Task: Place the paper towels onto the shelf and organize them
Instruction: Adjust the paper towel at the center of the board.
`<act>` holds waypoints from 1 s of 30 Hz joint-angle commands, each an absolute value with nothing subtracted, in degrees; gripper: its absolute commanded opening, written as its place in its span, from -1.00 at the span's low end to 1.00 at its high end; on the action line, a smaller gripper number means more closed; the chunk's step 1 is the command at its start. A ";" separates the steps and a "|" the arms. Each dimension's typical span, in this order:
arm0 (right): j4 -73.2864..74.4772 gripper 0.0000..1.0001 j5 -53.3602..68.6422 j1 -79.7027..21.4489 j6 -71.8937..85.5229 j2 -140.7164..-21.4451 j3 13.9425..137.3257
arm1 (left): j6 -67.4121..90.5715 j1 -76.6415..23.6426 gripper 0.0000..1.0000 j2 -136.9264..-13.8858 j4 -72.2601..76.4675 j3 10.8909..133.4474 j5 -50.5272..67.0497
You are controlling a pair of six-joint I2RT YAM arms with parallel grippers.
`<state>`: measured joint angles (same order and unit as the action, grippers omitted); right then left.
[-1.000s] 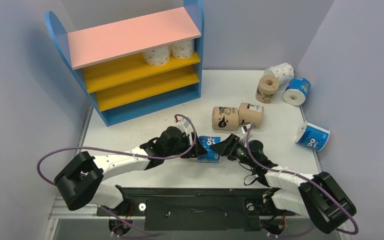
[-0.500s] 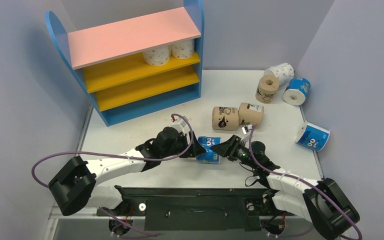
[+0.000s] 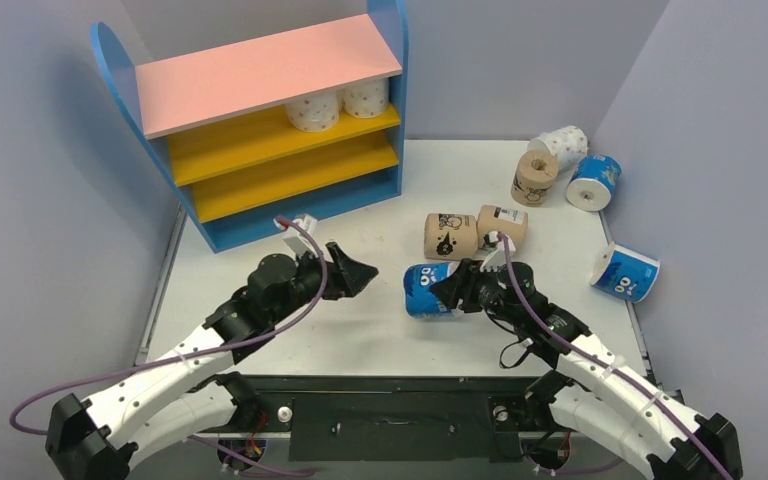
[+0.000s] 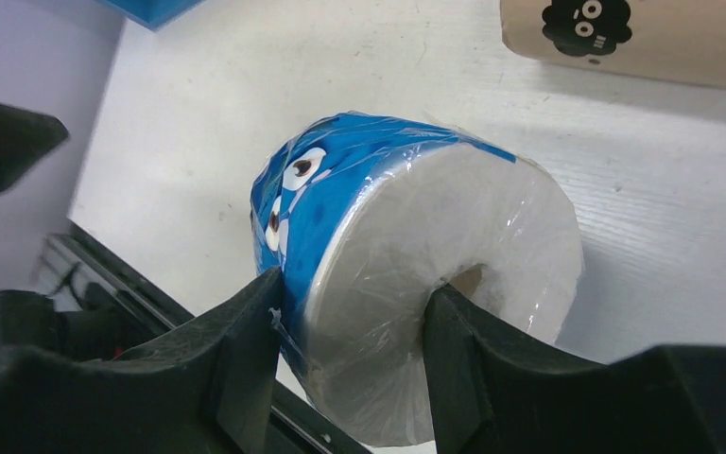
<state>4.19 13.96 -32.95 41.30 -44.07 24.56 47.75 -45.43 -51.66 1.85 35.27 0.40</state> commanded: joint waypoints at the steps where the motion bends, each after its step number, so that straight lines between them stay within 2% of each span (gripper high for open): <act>1: 19.94 -0.50 -0.39 -40.78 31.52 -45.01 37.90 | 44.51 -43.11 0.37 -44.99 -5.80 34.77 -5.89; 8: 35.62 -0.50 -15.88 -52.92 25.06 -57.76 53.46 | 45.65 -39.87 0.43 -38.77 -9.93 32.74 -8.89; 15: 39.65 -0.50 -22.51 -60.96 20.45 -71.96 65.30 | 47.25 -39.03 0.45 -36.43 -12.42 30.68 -9.64; 24: 38.17 -0.51 -23.82 -62.33 13.00 -87.78 76.09 | 47.50 -38.24 0.49 -31.72 -21.61 31.20 -15.85; 30: 38.25 -0.52 -23.83 -59.70 9.12 -96.95 84.50 | 48.66 -37.66 0.55 -29.00 -26.56 31.63 -20.78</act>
<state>40.03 -21.06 -61.52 13.50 -94.63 77.95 47.83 -38.15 -30.65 -22.79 30.20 -16.29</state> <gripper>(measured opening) 0.461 0.765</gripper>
